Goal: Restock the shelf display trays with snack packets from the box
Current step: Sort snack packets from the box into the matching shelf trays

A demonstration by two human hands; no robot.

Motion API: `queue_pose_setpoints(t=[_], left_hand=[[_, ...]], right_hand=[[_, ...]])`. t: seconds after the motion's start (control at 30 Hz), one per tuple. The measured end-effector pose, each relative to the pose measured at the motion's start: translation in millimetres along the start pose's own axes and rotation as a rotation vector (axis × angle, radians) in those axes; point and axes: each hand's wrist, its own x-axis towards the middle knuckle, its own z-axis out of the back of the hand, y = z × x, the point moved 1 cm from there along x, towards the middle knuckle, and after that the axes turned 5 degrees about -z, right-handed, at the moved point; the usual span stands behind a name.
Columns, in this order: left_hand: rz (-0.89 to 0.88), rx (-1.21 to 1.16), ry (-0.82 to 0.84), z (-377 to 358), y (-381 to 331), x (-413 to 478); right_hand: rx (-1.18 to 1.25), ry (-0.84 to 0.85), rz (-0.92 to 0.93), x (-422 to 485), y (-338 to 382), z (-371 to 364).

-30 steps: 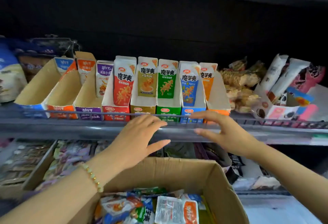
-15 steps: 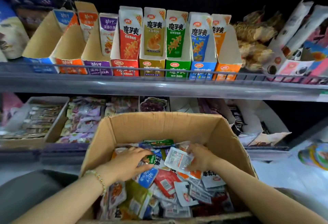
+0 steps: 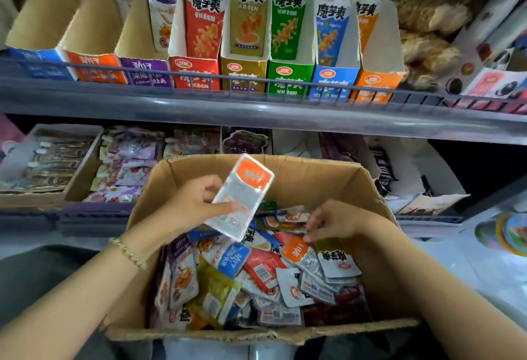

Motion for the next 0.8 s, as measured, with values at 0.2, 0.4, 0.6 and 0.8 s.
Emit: queue_pose_setpoints(t=[0.2, 0.4, 0.6, 0.8], left_hand=[[0.107, -0.225, -0.003, 6, -4, -12], [0.178, -0.461, -0.134, 4, -12, -10], [0.109, -0.475, -0.237, 18, -17, -10], [0.159, -0.441, -0.314, 25, -22, -17]], right_hand=[[-0.245, 0.117, -0.147, 23, 9, -49], [-0.054, 0.078, -0.094, 12, 22, -43], [0.953, 0.135, 0.135, -9, 45, -23], [1.35, 0.041, 0.169, -20, 62, -14]])
